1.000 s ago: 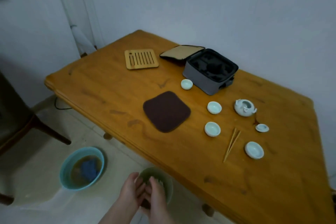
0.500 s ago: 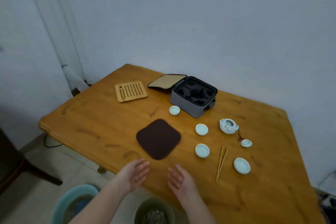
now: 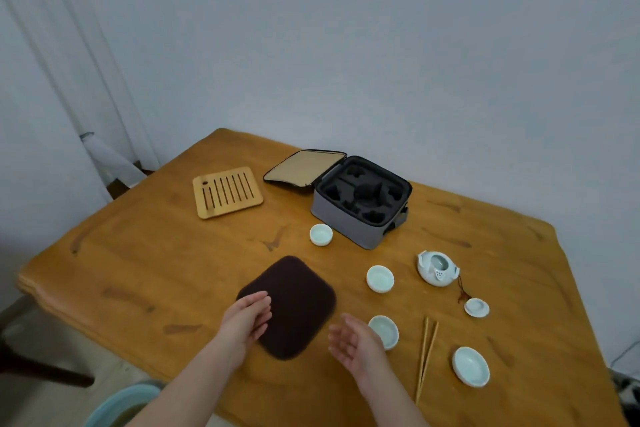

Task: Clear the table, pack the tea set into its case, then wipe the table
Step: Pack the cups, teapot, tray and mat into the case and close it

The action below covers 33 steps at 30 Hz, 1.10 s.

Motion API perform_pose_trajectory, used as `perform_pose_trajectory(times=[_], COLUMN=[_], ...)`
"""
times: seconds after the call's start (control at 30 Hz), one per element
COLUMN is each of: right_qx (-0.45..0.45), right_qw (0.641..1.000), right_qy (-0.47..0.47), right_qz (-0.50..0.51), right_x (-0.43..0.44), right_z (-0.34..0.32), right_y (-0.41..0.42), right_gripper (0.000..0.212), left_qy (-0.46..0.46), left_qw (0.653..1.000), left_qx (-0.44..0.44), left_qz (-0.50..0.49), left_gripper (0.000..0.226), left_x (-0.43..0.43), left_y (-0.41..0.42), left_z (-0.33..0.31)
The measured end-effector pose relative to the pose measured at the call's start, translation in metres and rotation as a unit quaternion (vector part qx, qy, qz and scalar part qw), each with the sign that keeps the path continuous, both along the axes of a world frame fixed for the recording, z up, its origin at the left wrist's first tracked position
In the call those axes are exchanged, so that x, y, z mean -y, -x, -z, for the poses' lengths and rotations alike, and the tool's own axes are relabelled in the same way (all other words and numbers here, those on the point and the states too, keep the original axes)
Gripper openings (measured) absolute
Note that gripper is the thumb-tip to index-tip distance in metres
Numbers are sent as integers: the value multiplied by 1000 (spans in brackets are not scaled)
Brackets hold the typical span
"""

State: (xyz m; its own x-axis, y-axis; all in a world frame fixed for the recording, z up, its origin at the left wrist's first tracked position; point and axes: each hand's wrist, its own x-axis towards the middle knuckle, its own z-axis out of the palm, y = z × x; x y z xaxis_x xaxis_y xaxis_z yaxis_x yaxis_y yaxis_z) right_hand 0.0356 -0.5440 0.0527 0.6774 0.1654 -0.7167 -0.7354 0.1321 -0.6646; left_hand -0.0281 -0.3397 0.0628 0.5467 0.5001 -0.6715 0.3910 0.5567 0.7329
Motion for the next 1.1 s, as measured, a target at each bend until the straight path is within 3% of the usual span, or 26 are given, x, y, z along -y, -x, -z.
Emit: perform_pose_trajectory(times=[0.17,0.23,0.3,0.37,0.43,0.57,0.67,0.77,0.9,1.1], right_qx=[70,101,146,201,237,267,241,233,245,322], right_qw=[994,986,970,944,909,809,794,776,755,700], right_qy=[67,109,169,231,302,475,507,532,554,548], right_qz=[-48,-71,-96,-127,-162,-220,-234,-247,-253,-325], right_x=[-21,-31,-41,-51,-61,-88,-102,-108,-107,-104], right_z=[-1,3,10,19,29,38,40,41,37,30], right_y=[-30,-40,-43,-42,-39,-34,-28,-24,-22,-17], right_gripper=[14,15,15,17,23,50,58,60,60,56], left_qy=[-83,-167,-316,-436,-476,-501,-528,-533,-524,-541], left_qw=[995,980,924,838,783,712,665,653,669,672], left_qx=[-26,-48,-91,-132,-156,-162,-140,-103,-53,-28], left_qz=[45,100,198,299,370,465,510,528,524,505], left_gripper=[17,19,25,41,60,82,87,82,68,61], left_x=[-26,-39,-54,-65,-67,-71,-75,-79,-85,-88], left_y=[-21,-31,-42,-53,-62,-74,-73,-72,-75,-120], left_z=[13,25,37,44,45,54,62,67,68,58])
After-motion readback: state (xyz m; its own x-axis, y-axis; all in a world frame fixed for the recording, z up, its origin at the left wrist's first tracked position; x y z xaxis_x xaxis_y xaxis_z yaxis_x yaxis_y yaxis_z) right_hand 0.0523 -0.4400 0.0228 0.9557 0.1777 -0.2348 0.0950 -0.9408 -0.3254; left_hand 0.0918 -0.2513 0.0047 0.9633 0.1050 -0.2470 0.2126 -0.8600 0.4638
